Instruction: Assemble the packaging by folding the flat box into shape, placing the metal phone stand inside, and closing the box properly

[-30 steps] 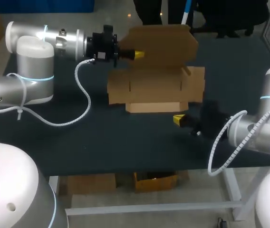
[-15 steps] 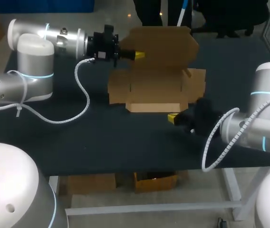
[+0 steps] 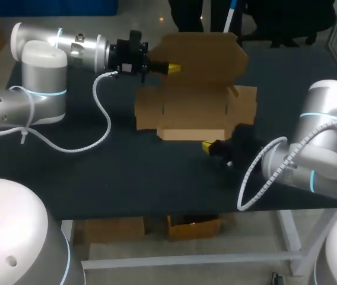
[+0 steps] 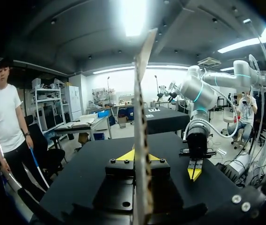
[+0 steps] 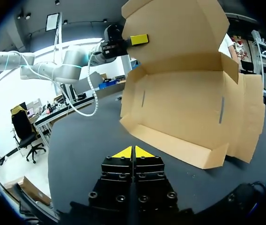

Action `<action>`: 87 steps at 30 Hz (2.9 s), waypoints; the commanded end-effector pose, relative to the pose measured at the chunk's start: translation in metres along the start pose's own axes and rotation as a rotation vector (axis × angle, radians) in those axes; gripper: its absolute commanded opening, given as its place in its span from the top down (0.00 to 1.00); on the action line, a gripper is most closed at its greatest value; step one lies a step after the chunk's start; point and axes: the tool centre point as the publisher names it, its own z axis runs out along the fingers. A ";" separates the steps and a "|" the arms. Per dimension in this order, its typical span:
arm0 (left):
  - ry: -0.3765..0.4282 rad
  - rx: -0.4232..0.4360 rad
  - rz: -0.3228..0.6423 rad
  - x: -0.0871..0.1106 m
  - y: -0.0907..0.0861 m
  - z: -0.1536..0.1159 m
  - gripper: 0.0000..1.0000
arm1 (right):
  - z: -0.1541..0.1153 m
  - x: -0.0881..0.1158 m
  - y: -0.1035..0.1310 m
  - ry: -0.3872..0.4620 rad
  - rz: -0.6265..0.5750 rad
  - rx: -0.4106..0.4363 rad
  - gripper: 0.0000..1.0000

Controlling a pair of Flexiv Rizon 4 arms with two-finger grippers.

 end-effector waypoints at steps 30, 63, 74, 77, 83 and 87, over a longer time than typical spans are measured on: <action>0.003 0.003 0.001 0.000 0.001 0.000 1.00 | 0.059 -0.018 -0.008 -0.137 -0.015 0.008 1.00; 0.003 0.003 0.001 0.000 0.001 0.000 1.00 | 0.079 -0.041 -0.010 -0.187 0.019 0.005 1.00; 0.003 0.003 0.001 0.000 0.001 0.000 1.00 | 0.084 -0.044 -0.012 -0.188 0.033 0.006 1.00; 0.003 0.003 0.001 0.000 0.001 0.000 1.00 | 0.084 -0.044 -0.014 -0.188 0.038 0.009 1.00; 0.003 0.003 0.001 0.000 0.001 0.000 1.00 | 0.084 -0.044 -0.016 -0.191 0.043 0.012 1.00; 0.003 0.003 0.001 0.000 0.001 0.000 1.00 | 0.083 -0.043 -0.017 -0.191 0.047 0.011 1.00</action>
